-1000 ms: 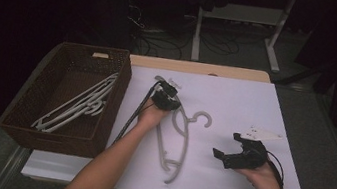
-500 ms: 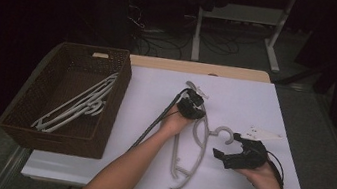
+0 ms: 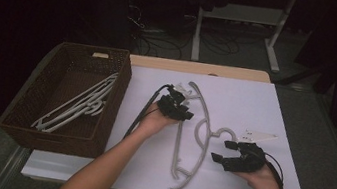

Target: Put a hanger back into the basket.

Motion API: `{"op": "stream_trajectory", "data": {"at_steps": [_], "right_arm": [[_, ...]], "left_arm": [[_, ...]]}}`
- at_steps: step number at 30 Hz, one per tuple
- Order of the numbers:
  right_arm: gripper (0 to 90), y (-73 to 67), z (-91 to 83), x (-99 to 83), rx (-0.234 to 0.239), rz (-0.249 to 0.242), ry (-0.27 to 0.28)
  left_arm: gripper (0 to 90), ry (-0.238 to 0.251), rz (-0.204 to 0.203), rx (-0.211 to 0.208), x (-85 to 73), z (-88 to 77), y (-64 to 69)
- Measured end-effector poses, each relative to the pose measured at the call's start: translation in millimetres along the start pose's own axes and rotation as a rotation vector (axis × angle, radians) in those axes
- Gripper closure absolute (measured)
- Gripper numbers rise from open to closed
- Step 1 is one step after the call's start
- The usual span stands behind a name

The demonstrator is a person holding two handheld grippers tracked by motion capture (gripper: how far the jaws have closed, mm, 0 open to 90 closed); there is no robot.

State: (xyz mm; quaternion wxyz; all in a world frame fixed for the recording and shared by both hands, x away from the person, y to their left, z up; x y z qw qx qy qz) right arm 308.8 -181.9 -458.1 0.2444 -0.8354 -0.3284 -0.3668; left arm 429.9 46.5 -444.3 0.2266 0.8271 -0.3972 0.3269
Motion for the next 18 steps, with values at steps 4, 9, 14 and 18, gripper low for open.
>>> {"op": "stream_trajectory", "data": {"at_steps": [4, 9, 14, 18], "right_arm": [[61.3, -6.8, 7.1, -4.2, 0.028, -0.019, -0.056], [82.3, -14.4, 19.8, -9.5, 0.043, -0.032, -0.131], [89.0, -19.1, 30.2, -11.4, 0.059, -0.040, -0.180], [89.0, -25.1, 37.2, -11.8, 0.072, -0.053, -0.207]], "left_arm": [[41.6, 0.007, -0.005, -0.014, -20.9, -25.7, 4.3], [32.9, 0.023, -0.008, -0.045, -38.9, -48.7, 9.8], [30.1, 0.044, -0.017, -0.062, -45.5, -64.1, 9.6], [30.0, 0.058, -0.024, -0.058, -46.2, -68.8, 8.1]]}}
Point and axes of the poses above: each handheld gripper's, and its own axes: z roughly forward along the jaws, x roughly out of its top, y roughly to its right, the point moved 4 cm from there along z, roughly forward along the jaws, and after that the axes turned 1 degree about y, right-handed, at the moved point
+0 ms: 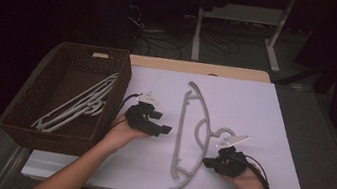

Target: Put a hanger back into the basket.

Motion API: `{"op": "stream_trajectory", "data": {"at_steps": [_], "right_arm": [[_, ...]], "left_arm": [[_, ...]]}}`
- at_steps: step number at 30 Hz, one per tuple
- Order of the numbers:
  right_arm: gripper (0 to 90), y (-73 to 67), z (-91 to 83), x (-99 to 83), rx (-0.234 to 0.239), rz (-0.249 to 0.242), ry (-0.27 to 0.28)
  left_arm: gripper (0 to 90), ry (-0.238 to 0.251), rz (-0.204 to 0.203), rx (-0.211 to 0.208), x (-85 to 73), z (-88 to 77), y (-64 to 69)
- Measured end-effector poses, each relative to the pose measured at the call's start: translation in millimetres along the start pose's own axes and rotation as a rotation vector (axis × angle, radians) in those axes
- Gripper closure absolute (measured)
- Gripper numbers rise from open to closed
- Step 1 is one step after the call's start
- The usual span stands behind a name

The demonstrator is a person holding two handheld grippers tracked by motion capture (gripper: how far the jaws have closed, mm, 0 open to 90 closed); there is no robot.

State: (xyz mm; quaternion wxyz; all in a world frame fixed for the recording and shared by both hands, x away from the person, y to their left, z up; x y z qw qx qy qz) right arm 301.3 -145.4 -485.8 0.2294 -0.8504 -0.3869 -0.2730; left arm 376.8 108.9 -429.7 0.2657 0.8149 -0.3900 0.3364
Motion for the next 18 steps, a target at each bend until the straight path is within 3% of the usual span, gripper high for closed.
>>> {"op": "stream_trajectory", "data": {"at_steps": [8, 18], "right_arm": [[89.0, -13.6, 12.5, 9.5, 0.059, -0.032, 0.006], [89.0, -40.3, 45.0, 39.9, 0.122, -0.113, 0.019]], "left_arm": [[30.0, 0.002, 0.002, 0.005, 0.7, -1.0, 2.8], [30.6, -0.011, -0.010, 0.036, -3.1, -2.0, -3.6]]}}
Point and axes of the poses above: each handheld gripper's, and its own axes: z roughly forward along the jaws, x roughly out of its top, y roughly to its right, the point moved 4 cm from there along z, roughly forward along the jaws, and after that the axes turned 1 degree about y, right-handed, at the moved point
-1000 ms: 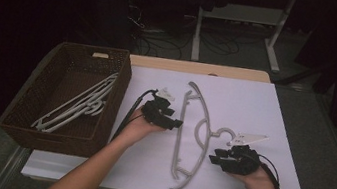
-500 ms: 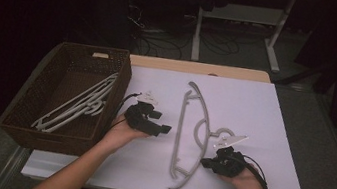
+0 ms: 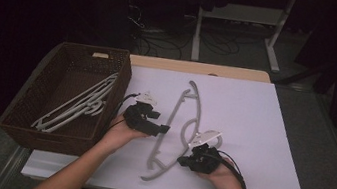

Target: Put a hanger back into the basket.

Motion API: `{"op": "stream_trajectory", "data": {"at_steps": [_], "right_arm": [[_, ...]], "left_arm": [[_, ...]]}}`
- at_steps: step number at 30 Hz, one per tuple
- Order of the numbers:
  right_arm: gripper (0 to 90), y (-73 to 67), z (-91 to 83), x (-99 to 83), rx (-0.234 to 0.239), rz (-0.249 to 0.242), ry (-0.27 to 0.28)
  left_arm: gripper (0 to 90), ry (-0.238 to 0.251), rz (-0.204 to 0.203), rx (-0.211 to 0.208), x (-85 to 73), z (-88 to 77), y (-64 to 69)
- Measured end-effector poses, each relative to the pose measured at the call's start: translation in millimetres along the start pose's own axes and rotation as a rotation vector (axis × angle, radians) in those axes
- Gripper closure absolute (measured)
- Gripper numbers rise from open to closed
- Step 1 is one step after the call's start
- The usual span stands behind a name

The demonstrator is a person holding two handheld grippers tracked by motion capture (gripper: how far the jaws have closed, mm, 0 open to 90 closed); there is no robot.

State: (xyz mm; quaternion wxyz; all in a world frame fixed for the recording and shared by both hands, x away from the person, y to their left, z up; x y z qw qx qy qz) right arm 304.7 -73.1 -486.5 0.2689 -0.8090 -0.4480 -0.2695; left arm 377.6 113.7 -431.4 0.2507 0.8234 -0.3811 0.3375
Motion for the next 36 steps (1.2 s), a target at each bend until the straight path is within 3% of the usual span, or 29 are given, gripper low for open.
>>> {"op": "stream_trajectory", "data": {"at_steps": [5, 8, 10, 15, 18, 20, 26, 30, 36], "right_arm": [[89.0, -10.1, 19.1, 16.6, 0.029, -0.039, -0.005], [88.2, -11.4, 20.1, 21.1, 0.024, -0.053, 0.007], [83.0, -9.2, 14.5, 20.0, 0.017, -0.037, 0.020], [59.8, 2.5, -8.9, 16.0, -0.032, 0.017, 0.101], [50.8, 10.7, -22.1, 10.5, -0.072, 0.048, 0.132], [48.6, 15.6, -29.8, 6.4, -0.089, 0.074, 0.147], [46.5, 24.6, -45.3, 0.6, -0.136, 0.105, 0.188], [46.5, 27.4, -50.1, 0.9, -0.157, 0.111, 0.209], [47.2, 28.5, -54.3, 2.1, -0.173, 0.118, 0.231]], "left_arm": [[31.2, -0.016, -0.009, 0.037, -3.8, 4.0, -6.0], [32.1, -0.033, -0.008, 0.080, -7.1, 8.6, -11.7], [32.9, -0.047, -0.005, 0.128, -8.6, 14.8, -17.7], [38.3, -0.088, -0.016, 0.155, -9.1, 35.9, -30.2], [43.8, -0.109, -0.032, 0.162, -7.2, 47.1, -36.1], [47.5, -0.131, -0.036, 0.178, -7.5, 53.1, -39.5], [60.6, -0.138, -0.035, 0.149, -6.1, 58.6, -42.9], [67.7, -0.150, 0.006, 0.170, -5.8, 60.8, -38.0], [74.0, -0.167, 0.024, 0.186, -4.2, 62.1, -34.9]]}}
Point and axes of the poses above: each handheld gripper's, and its own axes: z roughly forward along the jaws, x roughly out of its top, y roughly to its right, the point moved 4 cm from there along z, roughly forward along the jaws, and after that the axes turned 1 degree about y, right-handed, at the moved point
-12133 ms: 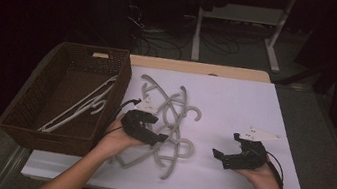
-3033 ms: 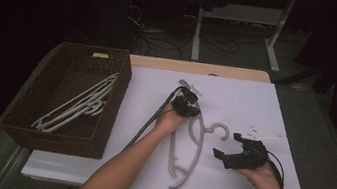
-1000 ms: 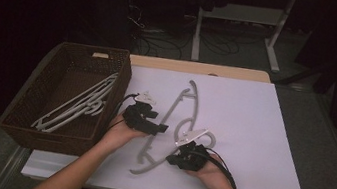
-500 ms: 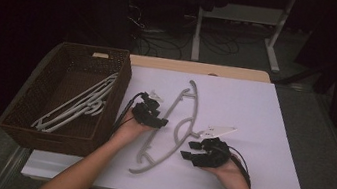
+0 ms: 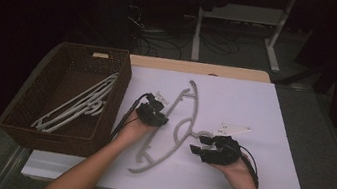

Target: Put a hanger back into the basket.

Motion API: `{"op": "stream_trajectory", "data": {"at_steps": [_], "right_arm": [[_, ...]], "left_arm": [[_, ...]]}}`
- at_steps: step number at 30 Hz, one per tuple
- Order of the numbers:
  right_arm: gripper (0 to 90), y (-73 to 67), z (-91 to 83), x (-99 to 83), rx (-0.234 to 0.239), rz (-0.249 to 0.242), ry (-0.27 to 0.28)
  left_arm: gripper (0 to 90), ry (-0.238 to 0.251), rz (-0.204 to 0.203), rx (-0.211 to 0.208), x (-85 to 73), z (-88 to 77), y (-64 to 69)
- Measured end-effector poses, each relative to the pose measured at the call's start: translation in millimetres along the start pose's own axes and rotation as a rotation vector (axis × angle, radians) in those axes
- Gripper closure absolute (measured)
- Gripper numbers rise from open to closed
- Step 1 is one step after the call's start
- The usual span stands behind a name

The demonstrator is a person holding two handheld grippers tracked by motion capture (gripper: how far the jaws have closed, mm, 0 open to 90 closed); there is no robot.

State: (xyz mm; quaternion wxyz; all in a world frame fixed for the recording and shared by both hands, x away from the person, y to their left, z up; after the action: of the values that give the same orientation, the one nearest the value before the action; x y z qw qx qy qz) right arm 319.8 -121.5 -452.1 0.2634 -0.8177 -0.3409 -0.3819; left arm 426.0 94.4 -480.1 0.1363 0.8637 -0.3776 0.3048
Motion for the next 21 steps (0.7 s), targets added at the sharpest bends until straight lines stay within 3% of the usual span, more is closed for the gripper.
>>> {"op": "stream_trajectory", "data": {"at_steps": [9, 10, 11, 12, 14, 15, 18, 20, 21], "right_arm": [[48.5, 4.4, -11.4, 4.7, -0.031, 0.011, 0.051], [48.7, 5.1, -12.3, 5.0, -0.033, 0.010, 0.057], [48.6, 5.3, -13.5, 5.3, -0.034, 0.014, 0.060], [48.7, 5.7, -14.4, 5.8, -0.035, 0.013, 0.067], [48.9, 6.1, -16.1, 6.8, -0.040, 0.016, 0.075], [48.9, 6.2, -16.9, 7.0, -0.040, 0.017, 0.076], [48.9, 6.7, -18.3, 7.1, -0.041, 0.018, 0.083], [48.9, 7.2, -18.5, 7.3, -0.043, 0.019, 0.086], [48.7, 7.2, -18.6, 7.3, -0.043, 0.018, 0.086]], "left_arm": [[78.9, -0.008, 0.036, 0.007, 2.8, -1.2, 2.0], [81.6, 0.031, 0.036, -0.020, 4.8, -4.7, 2.9], [90.0, 0.002, 0.030, -0.069, 5.4, -3.2, 5.1], [90.0, -0.032, 0.053, -0.096, 4.1, 2.0, 10.2], [90.0, -0.026, 0.098, -0.041, 4.6, 3.1, 16.4], [90.0, -0.029, 0.100, -0.039, 4.9, 2.9, 16.7], [90.0, -0.002, 0.060, -0.052, 6.0, 0.7, 9.4], [89.8, 0.024, 0.043, -0.033, 9.9, -3.3, 2.8], [85.3, 0.040, 0.033, -0.025, 12.5, -5.1, -0.2]]}}
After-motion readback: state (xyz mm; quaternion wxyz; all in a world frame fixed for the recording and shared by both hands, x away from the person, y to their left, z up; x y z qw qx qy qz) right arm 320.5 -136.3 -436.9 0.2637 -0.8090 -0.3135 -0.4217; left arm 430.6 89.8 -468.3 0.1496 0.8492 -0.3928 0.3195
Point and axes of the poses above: each handheld gripper's, and its own axes: z roughly forward along the jaws, x roughly out of its top, y roughly to its right, the point moved 4 cm from there along z, roughly forward along the jaws, and after that the axes turned 1 degree about y, right-handed, at the moved point
